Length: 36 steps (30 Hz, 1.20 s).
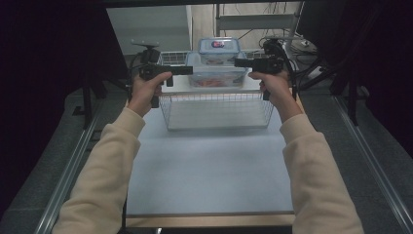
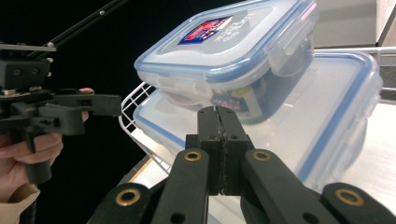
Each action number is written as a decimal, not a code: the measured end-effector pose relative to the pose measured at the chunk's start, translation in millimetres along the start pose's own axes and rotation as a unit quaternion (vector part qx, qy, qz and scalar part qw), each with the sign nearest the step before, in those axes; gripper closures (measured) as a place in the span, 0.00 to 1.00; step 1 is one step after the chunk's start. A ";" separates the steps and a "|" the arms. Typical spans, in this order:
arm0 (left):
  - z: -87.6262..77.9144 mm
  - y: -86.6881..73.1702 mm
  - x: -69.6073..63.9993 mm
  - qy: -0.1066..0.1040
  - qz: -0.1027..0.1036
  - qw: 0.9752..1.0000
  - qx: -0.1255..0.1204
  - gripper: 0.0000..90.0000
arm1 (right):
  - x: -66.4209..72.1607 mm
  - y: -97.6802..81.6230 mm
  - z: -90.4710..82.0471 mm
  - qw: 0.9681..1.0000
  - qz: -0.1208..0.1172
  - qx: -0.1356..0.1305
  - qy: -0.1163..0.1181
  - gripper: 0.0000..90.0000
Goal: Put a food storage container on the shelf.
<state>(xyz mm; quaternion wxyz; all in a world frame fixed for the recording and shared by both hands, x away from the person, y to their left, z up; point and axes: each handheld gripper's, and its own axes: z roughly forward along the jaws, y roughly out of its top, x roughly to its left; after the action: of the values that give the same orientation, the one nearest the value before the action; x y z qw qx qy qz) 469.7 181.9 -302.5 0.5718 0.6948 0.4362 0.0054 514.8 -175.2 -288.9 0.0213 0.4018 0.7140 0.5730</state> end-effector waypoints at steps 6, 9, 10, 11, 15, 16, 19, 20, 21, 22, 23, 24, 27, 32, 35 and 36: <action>-3.8 -6.6 -0.2 0.001 0.002 1.000 0.000 0.39 | -1.1 -6.8 -19.5 1.000 -0.003 -0.006 0.002 1.00; -6.0 -10.8 0.0 0.001 0.002 1.000 -0.001 0.39 | -2.2 -13.0 -29.1 1.000 -0.004 -0.008 0.005 1.00; -6.8 -12.7 0.0 0.001 0.000 1.000 -0.002 0.39 | -2.8 -14.9 -31.2 1.000 -0.004 -0.009 0.005 1.00; -8.0 -14.7 -0.1 0.001 0.000 1.000 -0.002 0.39 | -3.5 -17.6 -33.6 1.000 -0.001 -0.009 0.006 1.00; -14.5 -24.3 -1.8 -0.003 0.000 1.000 -0.010 0.39 | -7.5 -28.8 -43.3 1.000 0.000 -0.006 0.003 1.00; -16.3 -27.1 -2.6 -0.004 0.001 1.000 -0.010 0.39 | -8.3 -31.8 -45.9 1.000 0.000 -0.006 0.003 1.00; -20.2 -36.9 -5.6 -0.003 0.009 1.000 -0.011 0.39 | -11.0 -42.8 -54.3 1.000 0.001 -0.005 0.009 1.00; -21.5 -41.7 -6.8 -0.006 0.011 1.000 -0.011 0.39 | -11.6 -45.8 -56.0 1.000 0.002 -0.005 0.010 1.00; -22.9 -46.0 -8.5 -0.007 0.007 1.000 -0.012 0.39 | -13.1 -51.2 -58.8 1.000 0.002 -0.004 0.012 1.00; -23.8 -49.2 -9.1 -0.009 0.011 1.000 -0.013 0.39 | -14.2 -55.6 -61.1 1.000 0.005 -0.004 0.013 1.00; -25.2 -54.7 -10.8 -0.010 0.013 1.000 -0.013 0.39 | -15.2 -59.1 -62.7 1.000 0.005 -0.005 0.015 1.00; -26.0 -58.3 -11.8 -0.011 0.014 1.000 -0.013 0.39 | -16.9 -64.9 -65.5 1.000 0.005 -0.005 0.017 1.00; -29.4 -73.7 -13.2 -0.019 0.010 1.000 -0.017 0.39 | -20.2 -79.4 -72.0 1.000 0.010 -0.007 0.024 1.00; -32.0 -99.1 -13.7 -0.025 0.008 1.000 -0.017 0.39 | -23.9 -106.6 -80.6 1.000 0.009 -0.003 0.029 0.99; -30.6 -116.8 -13.6 -0.023 0.007 1.000 -0.011 0.39 | -25.2 -126.0 -83.8 0.999 0.011 0.000 0.037 0.99; -29.6 -122.9 -13.5 -0.021 0.007 1.000 -0.008 0.39 | -25.0 -132.8 -84.7 0.999 0.009 0.004 0.036 0.99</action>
<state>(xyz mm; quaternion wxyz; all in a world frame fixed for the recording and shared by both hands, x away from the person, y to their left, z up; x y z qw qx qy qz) 372.6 192.7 -383.8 0.5868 0.6931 0.4188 -0.0018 417.3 -260.8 -381.6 -0.0113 0.3872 0.7129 0.5845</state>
